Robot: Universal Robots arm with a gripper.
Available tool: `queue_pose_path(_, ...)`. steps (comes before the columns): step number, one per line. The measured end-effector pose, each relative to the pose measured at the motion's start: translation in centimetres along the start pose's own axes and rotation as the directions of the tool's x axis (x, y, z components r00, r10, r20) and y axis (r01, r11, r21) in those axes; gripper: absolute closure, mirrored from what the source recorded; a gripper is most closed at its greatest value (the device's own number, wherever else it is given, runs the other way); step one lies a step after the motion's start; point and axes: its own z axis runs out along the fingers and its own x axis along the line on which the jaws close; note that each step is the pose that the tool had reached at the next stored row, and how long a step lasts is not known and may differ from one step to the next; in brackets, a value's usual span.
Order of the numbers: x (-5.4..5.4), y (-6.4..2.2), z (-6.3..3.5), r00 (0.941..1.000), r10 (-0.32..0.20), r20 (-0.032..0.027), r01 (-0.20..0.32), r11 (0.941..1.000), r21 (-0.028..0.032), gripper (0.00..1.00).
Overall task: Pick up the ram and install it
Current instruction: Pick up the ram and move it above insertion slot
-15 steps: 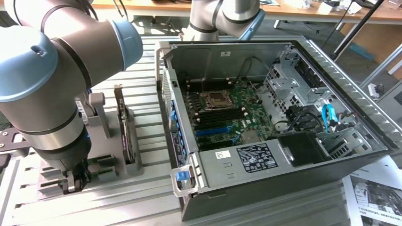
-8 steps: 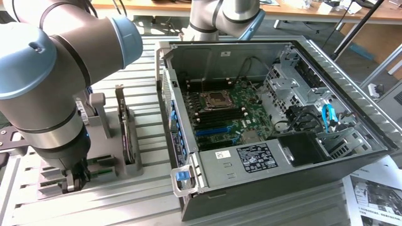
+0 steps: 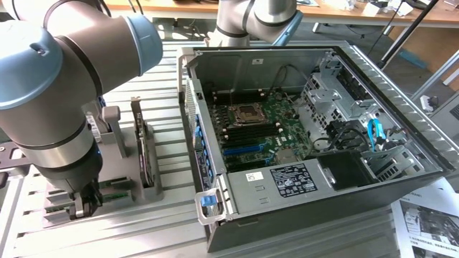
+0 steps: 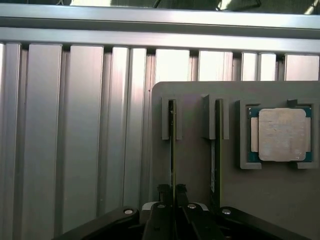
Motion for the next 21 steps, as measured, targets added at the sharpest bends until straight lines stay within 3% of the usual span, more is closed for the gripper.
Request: queue_pose_path(21,0.0,0.06,-1.65,1.0000,0.000,0.0000,0.000,1.0000,0.0000,0.85)
